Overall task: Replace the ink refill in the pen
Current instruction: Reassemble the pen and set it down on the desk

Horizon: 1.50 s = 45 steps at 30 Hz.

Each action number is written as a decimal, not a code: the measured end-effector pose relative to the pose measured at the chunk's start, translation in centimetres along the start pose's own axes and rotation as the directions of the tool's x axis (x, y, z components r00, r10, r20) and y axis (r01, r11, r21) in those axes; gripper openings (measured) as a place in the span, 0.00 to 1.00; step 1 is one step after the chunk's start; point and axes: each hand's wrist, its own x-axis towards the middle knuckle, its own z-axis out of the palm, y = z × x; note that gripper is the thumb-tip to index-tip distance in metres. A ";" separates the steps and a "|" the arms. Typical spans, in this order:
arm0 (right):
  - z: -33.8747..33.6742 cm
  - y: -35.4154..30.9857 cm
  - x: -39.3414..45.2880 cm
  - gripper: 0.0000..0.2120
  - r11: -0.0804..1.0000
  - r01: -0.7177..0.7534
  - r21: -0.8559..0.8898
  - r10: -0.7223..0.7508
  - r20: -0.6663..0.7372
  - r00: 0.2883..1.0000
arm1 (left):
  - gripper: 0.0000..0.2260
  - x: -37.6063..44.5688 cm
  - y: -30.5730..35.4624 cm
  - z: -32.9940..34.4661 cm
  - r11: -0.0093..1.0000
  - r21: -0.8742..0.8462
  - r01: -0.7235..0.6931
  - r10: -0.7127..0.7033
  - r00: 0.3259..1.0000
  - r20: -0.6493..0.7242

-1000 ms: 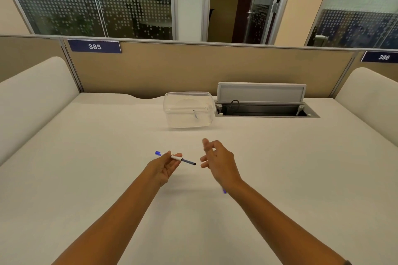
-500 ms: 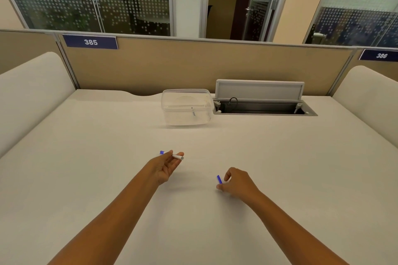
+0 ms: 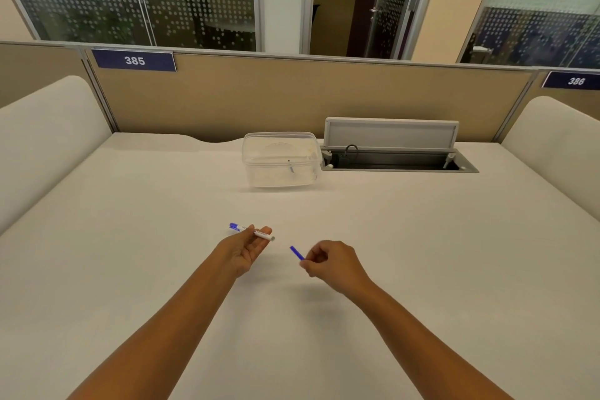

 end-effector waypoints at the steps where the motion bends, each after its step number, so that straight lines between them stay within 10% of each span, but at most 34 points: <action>1: 0.2 -0.5 -0.1 0.06 0.999 0.022 0.035 -0.022 -0.006 1.000 | 0.06 -0.1 0.1 0.0 1.000 0.001 0.000 0.000 1.000 -0.001; 30: 0.8 -2.9 -0.2 0.03 0.958 -0.037 0.283 0.052 -0.045 0.998 | 0.06 -1.0 0.0 0.6 0.999 -0.026 -0.019 0.020 0.999 0.027; 45: 1.7 -2.9 -0.1 0.04 0.992 0.124 0.023 -0.116 -0.220 0.969 | 0.04 0.1 -0.7 0.9 0.988 0.107 -0.114 0.113 0.993 0.022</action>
